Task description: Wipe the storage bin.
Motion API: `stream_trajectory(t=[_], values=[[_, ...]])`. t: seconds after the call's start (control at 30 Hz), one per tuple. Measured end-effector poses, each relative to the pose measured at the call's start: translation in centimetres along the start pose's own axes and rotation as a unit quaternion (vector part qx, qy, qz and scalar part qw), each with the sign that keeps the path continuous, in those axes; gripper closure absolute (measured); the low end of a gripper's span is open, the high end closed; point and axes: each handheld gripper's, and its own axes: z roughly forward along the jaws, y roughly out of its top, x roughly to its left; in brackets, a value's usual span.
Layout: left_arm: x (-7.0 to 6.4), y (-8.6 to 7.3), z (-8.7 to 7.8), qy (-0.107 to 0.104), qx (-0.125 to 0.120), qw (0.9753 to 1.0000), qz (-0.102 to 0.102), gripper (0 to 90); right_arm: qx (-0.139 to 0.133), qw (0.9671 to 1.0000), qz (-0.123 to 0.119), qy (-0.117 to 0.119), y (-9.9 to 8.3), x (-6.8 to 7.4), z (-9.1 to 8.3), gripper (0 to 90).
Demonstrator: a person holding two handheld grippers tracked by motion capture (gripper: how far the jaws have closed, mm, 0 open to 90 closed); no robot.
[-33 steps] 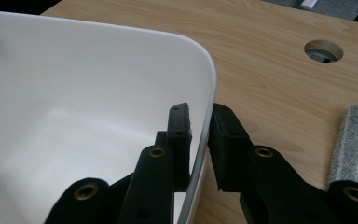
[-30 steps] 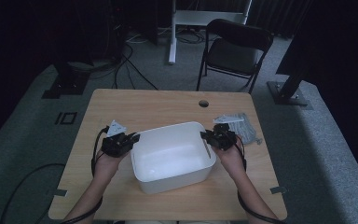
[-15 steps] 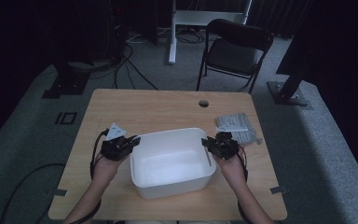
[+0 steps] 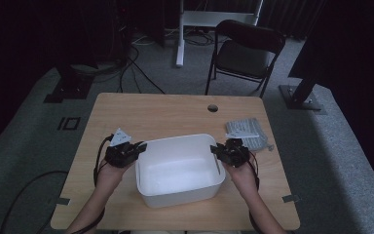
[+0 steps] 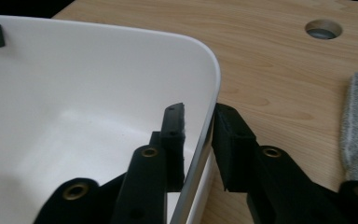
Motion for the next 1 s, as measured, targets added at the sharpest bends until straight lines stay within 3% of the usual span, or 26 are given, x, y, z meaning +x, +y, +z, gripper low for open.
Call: stream_trajectory(t=[0.1, 0.2, 0.37, 0.43, 0.67, 0.87, 1.0], values=[[0.1, 0.1, 0.1, -0.005, 0.002, 1.0000, 0.003, 80.3, 0.003, 0.9998, -0.003, 0.020, 0.3, -0.2, -0.2, 64.7], [0.2, 0.1, 0.1, -0.007, 0.002, 1.0000, 0.004, 80.3, -0.003, 0.9996, -0.015, 0.023, 0.6, 0.0, -0.5, 58.2], [0.2, 0.1, 0.1, -0.007, -0.001, 1.0000, 0.005, 80.4, -0.028, 0.9990, -0.017, 0.029, 1.0, -0.1, -1.3, 54.9], [0.3, 0.1, 0.1, -0.009, 0.000, 1.0000, 0.004, 80.3, -0.048, 0.9978, -0.016, 0.043, 1.2, -0.5, -1.8, 52.9], [0.4, 0.1, 0.2, -0.012, -0.001, 0.9999, 0.007, 80.2, -0.079, 0.9955, -0.031, 0.040, 1.7, -1.5, -3.3, 44.8], [0.5, 0.0, 0.2, -0.016, -0.007, 0.9998, 0.002, 80.1, -0.109, 0.9937, -0.012, 0.024, 1.5, -4.0, -4.3, 42.6], [0.5, -0.1, 0.2, -0.017, -0.010, 0.9998, -0.004, 80.0, -0.111, 0.9937, 0.005, 0.003, 0.8, -6.3, -4.4, 40.8]])
